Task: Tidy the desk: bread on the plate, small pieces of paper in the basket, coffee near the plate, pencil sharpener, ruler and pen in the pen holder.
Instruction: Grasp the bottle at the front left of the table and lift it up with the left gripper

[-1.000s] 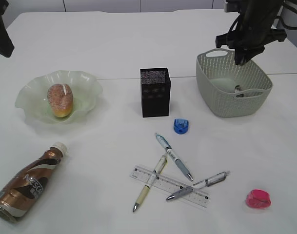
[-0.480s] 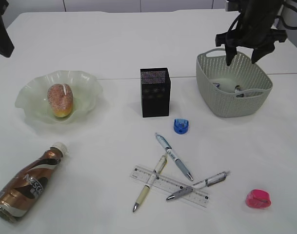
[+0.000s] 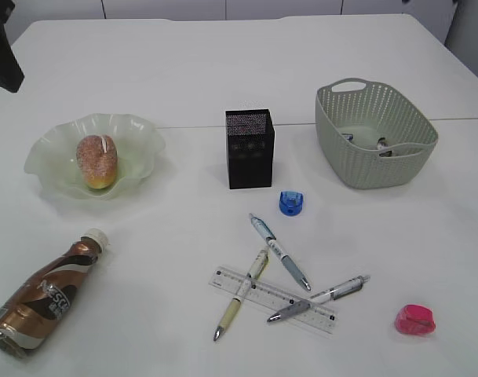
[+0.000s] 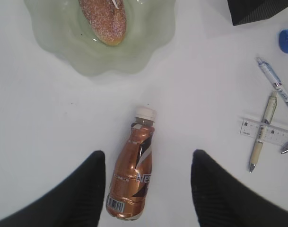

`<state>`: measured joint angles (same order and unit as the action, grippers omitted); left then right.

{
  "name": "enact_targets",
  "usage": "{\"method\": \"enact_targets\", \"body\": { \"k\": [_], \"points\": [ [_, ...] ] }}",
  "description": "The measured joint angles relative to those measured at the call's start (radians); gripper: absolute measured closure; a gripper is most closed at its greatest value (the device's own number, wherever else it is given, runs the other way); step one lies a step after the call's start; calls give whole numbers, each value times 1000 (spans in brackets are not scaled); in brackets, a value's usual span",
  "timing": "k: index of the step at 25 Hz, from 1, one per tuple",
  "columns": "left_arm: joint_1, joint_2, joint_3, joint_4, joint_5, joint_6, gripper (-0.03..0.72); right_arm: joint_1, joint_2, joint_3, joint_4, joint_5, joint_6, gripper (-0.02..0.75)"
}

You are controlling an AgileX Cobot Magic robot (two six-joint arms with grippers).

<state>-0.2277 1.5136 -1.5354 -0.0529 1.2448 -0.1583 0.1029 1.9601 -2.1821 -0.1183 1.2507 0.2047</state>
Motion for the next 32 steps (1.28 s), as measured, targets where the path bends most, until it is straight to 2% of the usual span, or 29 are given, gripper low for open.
{"method": "enact_targets", "body": {
  "k": [6, 16, 25, 29, 32],
  "points": [
    [0, 0, 0, -2, 0, 0, 272, 0, -255, 144, 17, 4, 0, 213],
    [0, -6, 0, -15, 0, 0, 272, 0, -663, 597, 73, 11, 0, 215],
    [0, -8, 2, -7, 0, 0, 272, 0, -823, 972, 64, 11, 0, 216],
    [0, -10, 68, -7, 0, 0, 265, 0, -873, 1111, 47, 9, -10, 216],
    [0, -6, 143, -7, 0, 2, 230, 0, -906, 1171, 45, 9, -20, 227]
  ]
}}
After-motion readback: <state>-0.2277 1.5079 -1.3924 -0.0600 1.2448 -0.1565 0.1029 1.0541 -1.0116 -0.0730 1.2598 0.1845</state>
